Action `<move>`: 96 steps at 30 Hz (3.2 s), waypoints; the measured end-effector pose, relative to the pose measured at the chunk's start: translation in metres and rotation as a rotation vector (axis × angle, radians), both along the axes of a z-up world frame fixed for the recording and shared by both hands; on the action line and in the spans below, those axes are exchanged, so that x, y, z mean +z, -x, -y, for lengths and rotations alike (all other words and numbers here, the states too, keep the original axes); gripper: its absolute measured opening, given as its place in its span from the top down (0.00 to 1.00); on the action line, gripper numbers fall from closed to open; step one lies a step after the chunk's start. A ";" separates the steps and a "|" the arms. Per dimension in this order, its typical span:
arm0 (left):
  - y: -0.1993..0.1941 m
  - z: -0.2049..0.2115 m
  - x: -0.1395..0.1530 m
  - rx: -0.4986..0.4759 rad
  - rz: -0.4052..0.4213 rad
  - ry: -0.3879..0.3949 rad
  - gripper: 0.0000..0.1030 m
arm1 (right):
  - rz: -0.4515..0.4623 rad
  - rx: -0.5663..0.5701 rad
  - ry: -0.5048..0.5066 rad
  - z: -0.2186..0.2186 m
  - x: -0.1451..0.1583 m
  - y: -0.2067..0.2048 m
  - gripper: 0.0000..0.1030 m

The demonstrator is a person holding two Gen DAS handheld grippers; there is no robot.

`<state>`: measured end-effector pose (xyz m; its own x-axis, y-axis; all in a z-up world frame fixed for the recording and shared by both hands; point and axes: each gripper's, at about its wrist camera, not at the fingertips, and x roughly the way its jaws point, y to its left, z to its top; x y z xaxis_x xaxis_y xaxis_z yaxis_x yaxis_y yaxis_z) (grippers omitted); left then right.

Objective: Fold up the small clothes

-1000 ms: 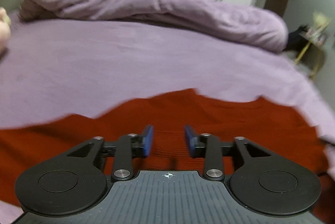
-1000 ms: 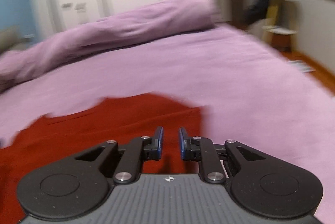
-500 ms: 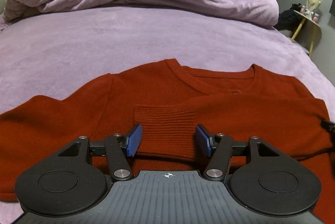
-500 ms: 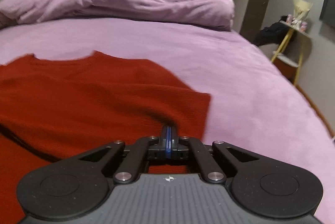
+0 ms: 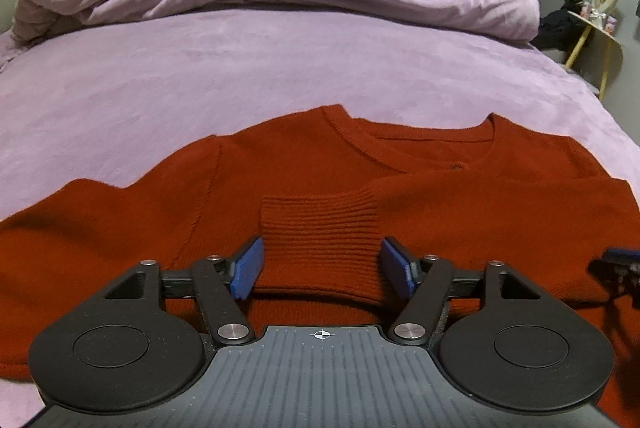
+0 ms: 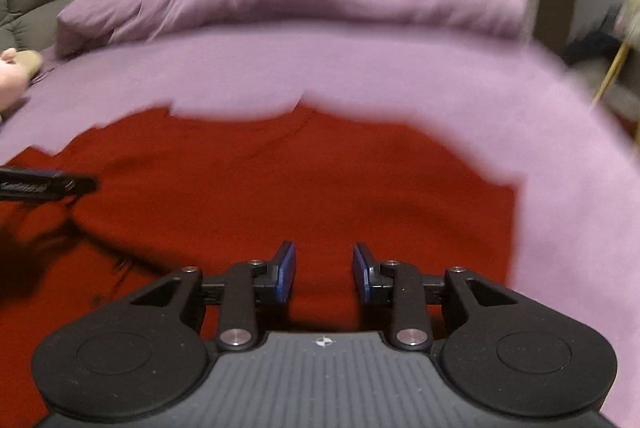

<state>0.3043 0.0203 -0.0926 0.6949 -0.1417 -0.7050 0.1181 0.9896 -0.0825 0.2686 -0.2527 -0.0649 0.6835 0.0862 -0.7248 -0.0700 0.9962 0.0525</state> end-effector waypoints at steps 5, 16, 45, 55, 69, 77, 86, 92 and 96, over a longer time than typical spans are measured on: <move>-0.001 -0.006 -0.002 0.010 -0.015 0.034 0.28 | 0.011 0.023 0.041 -0.001 0.001 0.017 0.71; 0.004 -0.023 -0.003 0.052 -0.046 0.062 0.19 | 0.146 0.053 0.135 -0.007 -0.017 0.035 0.69; 0.169 -0.401 -0.014 0.940 0.040 0.621 0.50 | 0.016 -0.003 -0.109 -0.057 0.020 0.118 0.60; 0.161 -0.438 -0.031 1.052 0.096 0.803 0.92 | 0.024 -0.020 -0.073 -0.066 0.031 0.118 0.60; 0.103 -0.094 0.102 -0.048 0.240 0.519 0.66 | 0.095 -0.074 -0.179 -0.042 0.050 0.120 0.60; 0.113 -0.072 0.053 0.057 0.034 0.426 0.52 | 0.040 -0.082 -0.345 -0.019 0.044 0.098 0.58; 0.129 -0.123 0.035 0.183 -0.005 0.278 0.46 | -0.062 -0.078 -0.518 -0.040 0.014 0.018 0.45; 0.130 -0.117 0.033 0.177 0.004 0.224 0.46 | -0.070 -0.030 -0.375 -0.066 0.014 -0.007 0.87; 0.129 -0.114 0.036 0.170 0.018 0.203 0.43 | 0.081 0.018 -0.329 -0.064 0.044 0.004 0.92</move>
<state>0.1757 0.1343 -0.0562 0.7330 -0.1592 -0.6614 -0.0450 0.9588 -0.2806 0.2644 -0.1887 -0.0210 0.7337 0.3195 -0.5997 -0.1049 0.9252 0.3647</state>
